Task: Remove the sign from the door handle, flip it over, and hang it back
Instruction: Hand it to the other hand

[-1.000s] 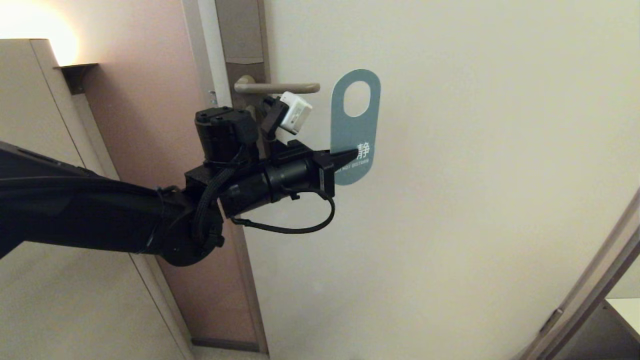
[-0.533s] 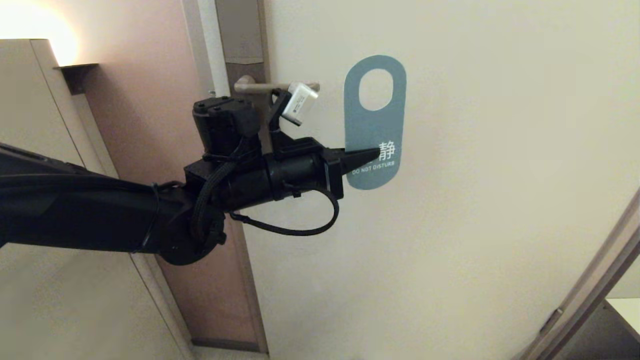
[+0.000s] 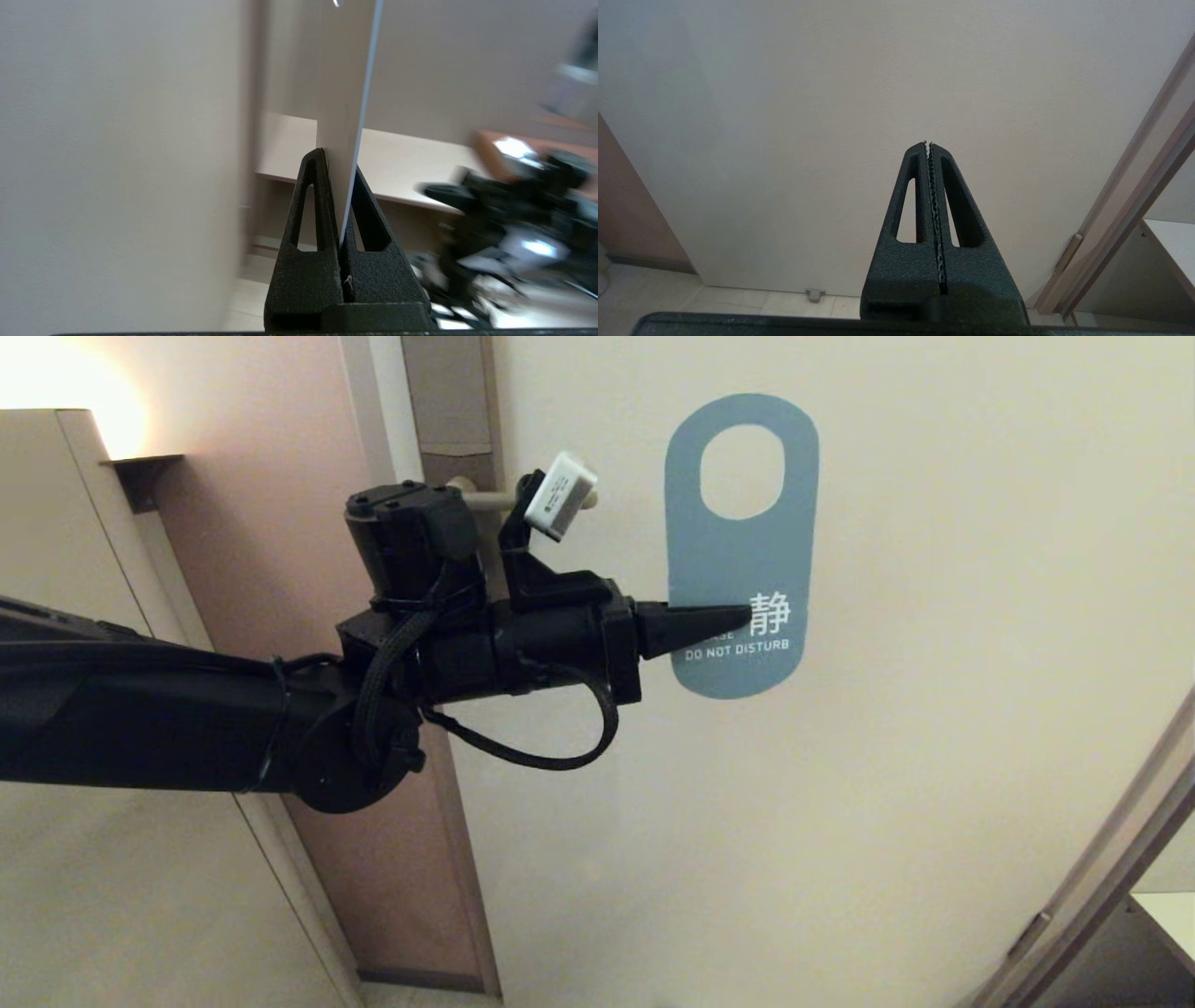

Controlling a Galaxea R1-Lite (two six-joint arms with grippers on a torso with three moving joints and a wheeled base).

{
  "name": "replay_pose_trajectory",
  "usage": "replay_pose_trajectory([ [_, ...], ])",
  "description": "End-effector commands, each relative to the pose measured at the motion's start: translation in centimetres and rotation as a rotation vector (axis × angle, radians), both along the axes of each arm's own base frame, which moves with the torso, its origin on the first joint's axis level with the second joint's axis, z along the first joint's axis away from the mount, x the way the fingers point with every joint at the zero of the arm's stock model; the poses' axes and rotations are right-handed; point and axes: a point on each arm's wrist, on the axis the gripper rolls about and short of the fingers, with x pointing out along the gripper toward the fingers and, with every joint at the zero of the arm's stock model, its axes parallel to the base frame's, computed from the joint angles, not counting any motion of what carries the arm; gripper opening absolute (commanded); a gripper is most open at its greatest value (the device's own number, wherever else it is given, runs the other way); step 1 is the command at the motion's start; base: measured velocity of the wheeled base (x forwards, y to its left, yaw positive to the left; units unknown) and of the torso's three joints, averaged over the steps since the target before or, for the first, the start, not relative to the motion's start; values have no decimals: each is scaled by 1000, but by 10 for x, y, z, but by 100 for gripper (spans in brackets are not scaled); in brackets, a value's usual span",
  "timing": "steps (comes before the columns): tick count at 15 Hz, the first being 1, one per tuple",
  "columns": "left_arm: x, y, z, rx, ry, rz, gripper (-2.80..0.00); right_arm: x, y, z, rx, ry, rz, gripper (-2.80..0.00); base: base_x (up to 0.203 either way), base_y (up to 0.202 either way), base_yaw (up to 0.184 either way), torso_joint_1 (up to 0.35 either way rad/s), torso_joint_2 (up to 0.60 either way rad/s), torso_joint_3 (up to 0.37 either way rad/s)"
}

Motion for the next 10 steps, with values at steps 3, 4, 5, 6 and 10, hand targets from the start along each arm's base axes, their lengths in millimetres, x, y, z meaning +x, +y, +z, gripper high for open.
replay_pose_trajectory([
  [3, -10, -9, 3, -6, 29, -64, -280, 0, 0, 0, 0, 0, 0, -280, 0, 0, 0, 0, 0, 0],
  [4, -11, -11, 4, -8, 31, -72, -280, 0, 0, 0, 0, 0, 0, -280, 0, 0, 0, 0, 0, 0],
  [5, -11, -12, 4, -9, 32, -77, -280, 0, 0, 0, 0, 0, 0, -280, 0, 0, 0, 0, 0, 0],
  [6, -11, -13, 3, -8, 34, -80, -280, 0, 0, 0, 0, 0, 0, -280, 0, 0, 0, 0, 0, 0],
  [10, -15, -19, 2, -5, 40, -98, -280, 0, 0, 0, -2, 0, 3, -280, 0, 0, 0, 0, 0, 0],
])
